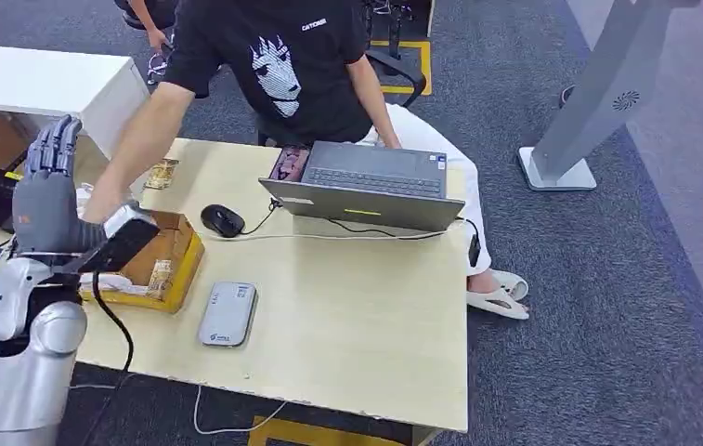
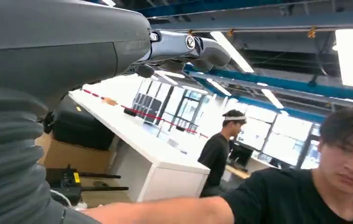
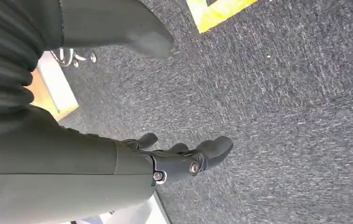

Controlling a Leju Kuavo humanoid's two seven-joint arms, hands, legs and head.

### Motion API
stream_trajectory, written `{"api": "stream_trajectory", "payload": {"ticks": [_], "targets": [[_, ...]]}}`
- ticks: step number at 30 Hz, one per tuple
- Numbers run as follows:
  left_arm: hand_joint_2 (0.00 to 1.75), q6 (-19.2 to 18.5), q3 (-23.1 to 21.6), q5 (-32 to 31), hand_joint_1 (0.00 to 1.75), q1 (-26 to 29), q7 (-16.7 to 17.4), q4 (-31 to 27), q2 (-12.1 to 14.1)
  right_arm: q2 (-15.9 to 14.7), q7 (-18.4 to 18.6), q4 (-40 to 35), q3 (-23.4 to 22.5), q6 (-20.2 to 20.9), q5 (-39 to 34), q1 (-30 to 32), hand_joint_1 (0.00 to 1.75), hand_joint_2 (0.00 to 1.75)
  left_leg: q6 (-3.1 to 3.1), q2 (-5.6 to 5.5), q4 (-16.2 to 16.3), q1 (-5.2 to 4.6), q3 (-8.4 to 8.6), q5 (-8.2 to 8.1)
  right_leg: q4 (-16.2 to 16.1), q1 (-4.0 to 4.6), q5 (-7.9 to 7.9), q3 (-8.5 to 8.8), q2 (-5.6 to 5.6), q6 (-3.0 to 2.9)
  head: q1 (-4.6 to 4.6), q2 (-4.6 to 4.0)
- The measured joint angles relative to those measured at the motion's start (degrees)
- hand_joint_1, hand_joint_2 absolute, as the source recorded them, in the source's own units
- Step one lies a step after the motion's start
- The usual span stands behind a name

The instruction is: Pass the card to the sensor for recognition and then transmit it.

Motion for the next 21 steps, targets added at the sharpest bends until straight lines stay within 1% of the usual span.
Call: {"api": "stream_trajectory", "payload": {"ticks": [7,11,16,21], "targets": [[1.75,2.19,0.0,1.75,0.0,11.77,-3.02,-8.05,-1.42,0.07,0.48,0.0,-1.18,-0.17,-0.57,0.04,0.0,1.75,0.0,0.0,-0.01,0.0,-0.06,-0.03,0.0,0.0,-0.01,-0.04,0.0,0.0,-0.02,0.0],[1.75,2.8,0.48,2.05,0.0,17.21,-4.09,-11.06,-2.17,0.07,0.35,0.0,-1.75,-0.17,-0.72,0.04,0.0,1.75,0.0,-0.02,-0.01,0.0,-0.07,-0.03,0.0,0.0,-0.02,-0.04,-0.05,0.01,0.0,0.0],[1.75,2.91,1.33,2.6,0.0,20.04,-4.2,-12.79,-2.8,0.09,-0.18,0.0,-2.06,-0.15,-0.79,0.02,0.0,1.75,0.0,-0.03,-0.01,0.01,-0.05,-0.02,0.0,0.01,-0.01,0.01,-0.07,0.01,-0.02,0.0],[1.75,2.78,2.65,3.74,0.0,22.87,-5.27,-14.15,-3.57,0.09,-0.68,0.0,-2.49,-0.13,-0.81,0.03,0.0,1.75,0.0,-0.04,-0.01,0.01,-0.05,-0.02,0.0,0.01,-0.01,0.01,-0.08,0.01,0.02,0.0]]}}
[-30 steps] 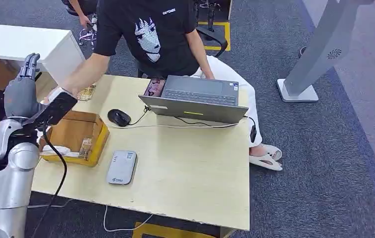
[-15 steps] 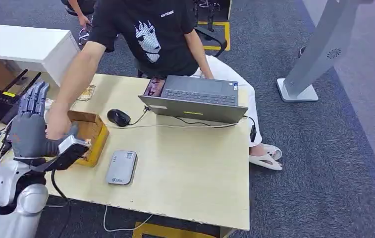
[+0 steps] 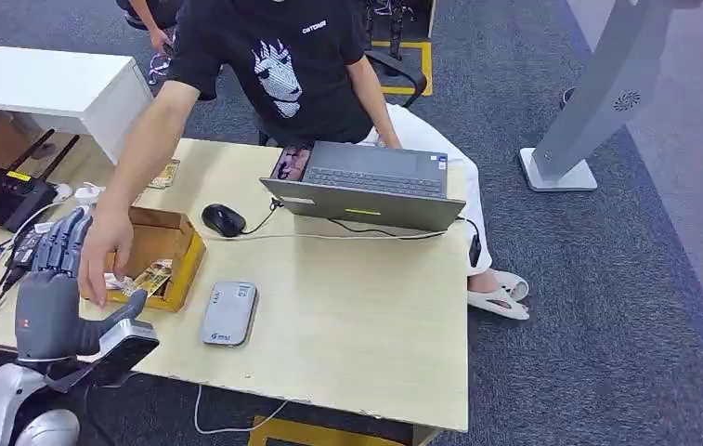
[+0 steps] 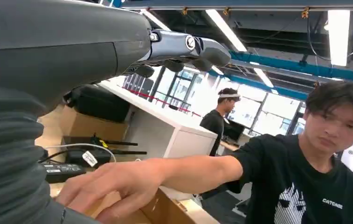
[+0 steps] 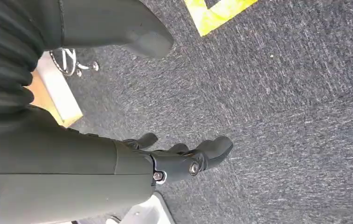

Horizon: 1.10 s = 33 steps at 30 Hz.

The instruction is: Pass the card to the sensor for recognition and then transmit it.

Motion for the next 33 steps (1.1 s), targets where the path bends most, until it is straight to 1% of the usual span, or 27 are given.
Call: {"api": "stream_trajectory", "payload": {"ticks": [5,7,9,11,14,22,29,33], "targets": [[1.75,-0.04,0.74,0.41,0.0,1.7,-0.7,-0.81,-0.74,0.13,0.09,0.0,-0.22,0.0,-0.04,0.01,0.0,1.75,0.0,0.0,0.0,0.0,-0.01,0.0,0.0,0.0,0.0,0.0,0.01,0.0,-0.02,0.0],[1.75,-1.1,1.07,-0.2,0.0,2.46,-0.52,-1.09,-0.85,0.17,0.22,0.0,-0.37,0.04,-0.26,0.0,0.0,1.75,0.0,0.0,0.0,0.0,-0.01,0.0,0.0,0.0,0.0,-0.01,0.01,0.0,-0.04,0.0],[1.75,-2.51,1.48,-2.38,0.0,3.34,0.57,-1.48,-0.83,0.28,0.46,0.0,-0.87,0.04,-0.72,-0.01,0.0,1.75,0.0,0.0,0.0,0.0,-0.01,0.0,0.0,0.0,0.0,-0.01,0.01,0.0,-0.04,0.0],[1.75,-3.37,1.86,-3.04,0.0,3.98,0.96,-1.77,-0.83,0.33,0.59,0.0,-1.11,0.07,-0.92,0.05,0.0,1.75,0.0,-0.01,0.0,0.01,-0.01,0.0,0.0,0.0,0.0,-0.01,0.0,0.0,-0.02,-0.02],[1.75,-6.25,2.58,-3.85,0.0,4.92,2.49,-2.21,-0.7,0.46,0.94,0.0,-1.64,0.04,-1.22,0.02,0.0,1.75,0.0,0.0,0.0,0.02,0.0,0.0,0.0,0.0,0.0,-0.01,0.01,0.0,-0.02,0.0],[1.75,-8.57,3.32,-6.67,0.0,6.26,4.13,-2.45,-0.5,0.72,1.31,0.0,-2.54,0.0,-1.44,0.04,0.0,1.75,0.0,-0.02,0.0,0.01,-0.01,0.0,0.0,0.0,0.0,0.0,-0.02,0.0,-0.04,0.0],[1.75,-10.69,3.34,-5.36,0.0,7.09,3.67,-3.61,-0.5,0.76,0.59,0.0,-2.91,0.2,-1.44,0.0,0.0,1.75,0.0,-0.02,0.0,0.01,-0.01,0.0,0.0,0.0,0.0,0.0,-0.02,0.0,-0.02,0.0],[1.75,-11.32,3.34,-5.16,0.0,7.11,4.16,-3.63,-0.48,0.79,0.59,0.0,-2.97,0.22,-1.38,0.01,0.0,1.75,0.0,-0.02,0.0,0.01,0.0,0.0,0.0,0.0,0.0,0.0,-0.02,0.0,-0.04,0.0]]}}
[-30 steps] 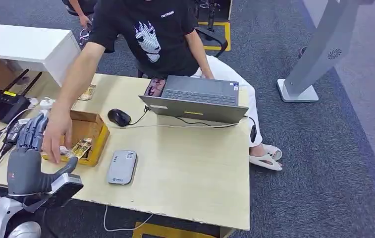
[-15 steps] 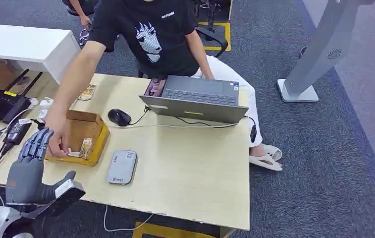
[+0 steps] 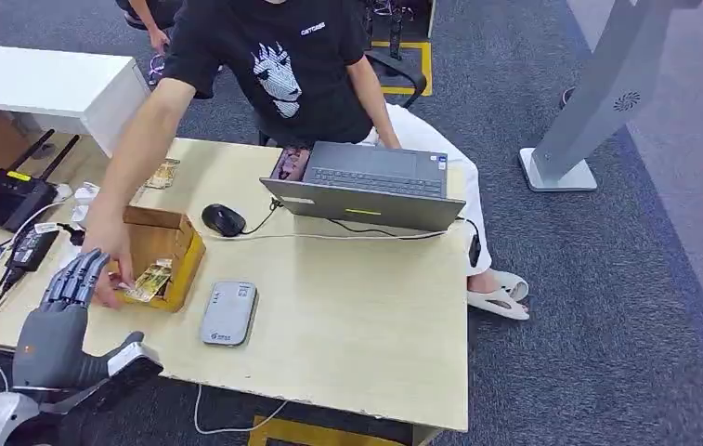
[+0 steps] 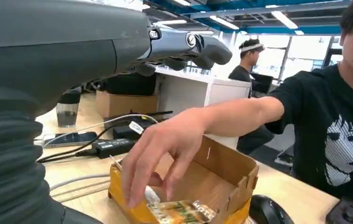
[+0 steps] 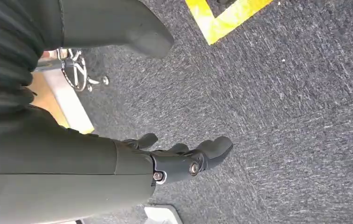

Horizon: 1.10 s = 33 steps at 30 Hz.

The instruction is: Pass the card to the sensor for recognition and then transmit it.

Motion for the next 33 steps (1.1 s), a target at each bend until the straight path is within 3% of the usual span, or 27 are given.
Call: {"api": "stream_trajectory", "payload": {"ticks": [6,11,22,33], "targets": [[1.75,-2.03,0.15,-1.31,0.0,-0.15,2.82,0.41,0.41,-0.02,0.39,0.0,0.0,0.17,0.48,0.0,0.0,1.75,0.0,0.0,0.0,0.0,0.0,0.0,0.0,0.0,0.0,0.0,0.0,0.0,0.02,0.0],[1.75,-1.6,2.51,-5.37,0.0,-1.86,4.83,4.67,0.92,-0.02,0.63,0.0,0.0,0.31,1.18,-0.03,0.0,1.75,0.0,0.0,0.0,0.02,0.01,0.0,0.0,0.0,0.0,0.0,0.0,0.0,0.0,0.0],[1.75,-1.2,5.27,-6.47,0.0,-4.59,5.48,11.45,1.18,-0.02,0.63,0.0,0.0,0.35,1.81,-0.02,0.0,1.75,0.0,0.0,0.0,0.0,0.0,0.0,0.0,0.0,0.0,-0.01,0.01,0.0,0.02,0.0],[1.75,-1.11,5.66,-6.91,0.0,-5.19,5.46,13.88,1.18,-0.02,0.63,0.0,0.0,0.33,2.1,-0.02,0.0,1.75,0.0,0.0,0.0,0.0,0.0,0.0,0.0,0.0,0.0,0.0,0.01,0.0,0.02,0.0]]}}
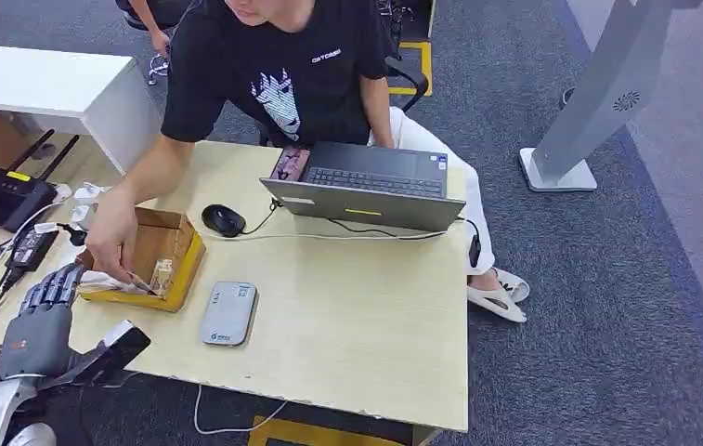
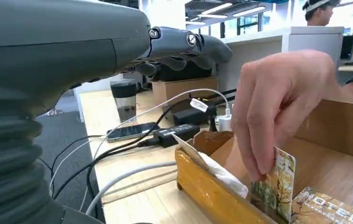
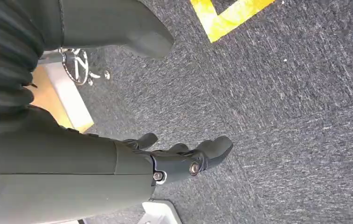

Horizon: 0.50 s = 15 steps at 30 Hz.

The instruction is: Pass the card to the sensor for recognition and then transmit it.

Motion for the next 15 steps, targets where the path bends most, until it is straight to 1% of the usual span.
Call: {"api": "stream_trajectory", "payload": {"ticks": [2,6,8,12,15], "targets": [[1.75,0.35,0.22,0.22,0.0,-0.03,-0.04,0.02,0.0,0.0,-0.04,0.0,0.0,0.0,0.07,0.0,0.0,1.75,0.0,0.0,0.0,0.0,0.0,0.0,0.0,0.0,0.0,0.0,0.0,0.0,0.0,0.0],[1.75,1.31,1.03,1.29,0.0,-0.08,-1.25,-0.2,0.0,0.0,-0.22,0.0,0.0,-0.02,0.15,0.0,0.0,1.75,0.0,0.0,0.0,0.0,0.0,0.0,0.0,0.0,0.0,0.0,0.0,0.0,-0.02,0.0],[1.75,1.62,1.03,1.79,0.0,0.01,-1.99,-1.01,-0.11,0.0,-0.22,0.0,0.0,-0.04,0.15,0.0,0.0,1.75,0.0,0.0,0.0,0.0,0.0,0.0,0.0,0.0,0.0,0.01,0.0,0.0,0.0,0.0],[1.75,1.64,1.03,2.05,0.0,0.05,-2.36,-1.71,-0.2,0.0,-0.22,0.0,0.0,-0.07,0.15,0.0,0.0,1.75,0.0,0.0,0.0,0.0,0.0,0.0,0.0,0.0,0.0,0.01,0.0,0.0,-0.02,0.0],[1.75,1.81,0.92,1.25,0.0,0.86,-3.3,-3.54,-0.59,0.0,-0.22,-0.02,-0.04,-0.02,0.15,0.0,0.0,1.75,0.0,0.0,0.0,-0.01,0.0,0.0,0.0,0.0,0.0,0.0,0.0,0.0,0.0,0.0]]}}
